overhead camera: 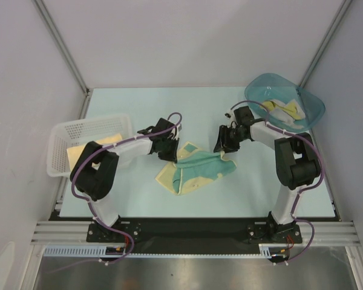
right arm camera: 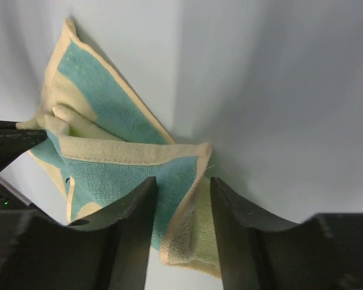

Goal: Fold and stack the towels
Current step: Flatten out the crumpled towel

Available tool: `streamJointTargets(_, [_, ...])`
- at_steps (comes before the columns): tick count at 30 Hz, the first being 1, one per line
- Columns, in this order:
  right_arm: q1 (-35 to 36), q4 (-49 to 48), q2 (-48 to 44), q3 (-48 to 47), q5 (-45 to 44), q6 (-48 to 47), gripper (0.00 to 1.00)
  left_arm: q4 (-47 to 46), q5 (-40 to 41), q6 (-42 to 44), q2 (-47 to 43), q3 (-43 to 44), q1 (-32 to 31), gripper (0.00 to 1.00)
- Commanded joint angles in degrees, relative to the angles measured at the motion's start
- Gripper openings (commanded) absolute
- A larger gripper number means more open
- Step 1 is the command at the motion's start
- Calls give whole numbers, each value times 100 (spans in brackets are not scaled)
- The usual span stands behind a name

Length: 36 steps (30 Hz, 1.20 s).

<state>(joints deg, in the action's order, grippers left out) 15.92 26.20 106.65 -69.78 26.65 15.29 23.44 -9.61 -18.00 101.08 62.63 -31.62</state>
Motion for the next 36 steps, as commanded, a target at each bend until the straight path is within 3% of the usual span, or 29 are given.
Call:
streamJointTargets(1, [-2,-255,-162,184,410,299,45,-226,-76,-125,-237,-5,-73,0])
streamJointTargets(4, [-1,-588,-267,184,472,265,9,-314,-190,-151,-299,21,-73,0])
streamJointTargets(6, [51,-677,-513,9,307,46,1,-139,-77,-125,-351,318,-73,0])
streamJointTargets(9, [270,-738,-1266,-27,-256,-227,0,90,283,-326,-597,635,-73,0])
streamJointTargets(13, [735,-888,-2241,621,-661,-395,0,266,653,-564,-967,453,-81,0])
streamJointTargets(15, [1147,-1141,-2665,1490,-968,-456,4,205,583,-599,-1090,15,-99,0])
streamJointTargets(17, [1386,-1414,-3236,2488,-1092,-431,14,-31,522,-643,-1177,-355,-143,0])
streamJointTargets(19, [1624,-1784,-3596,3029,-1092,-334,26,-216,390,-749,-1178,-882,-169,0])
streamJointTargets(21, [1633,-2046,-3686,3460,-988,-54,31,-454,328,-801,-1152,-1216,-213,0])
streamJointTargets(28, [1607,-2198,-3678,3375,-758,167,47,-507,486,-767,-1020,-1289,-336,1])
streamJointTargets(34, [1650,-1987,-3511,3172,-662,264,48,-454,495,-714,-1037,-1271,-336,0])
streamJointTargets(36, [1966,-1786,-3581,3172,-784,124,48,-472,442,-705,-1046,-1253,-336,0])
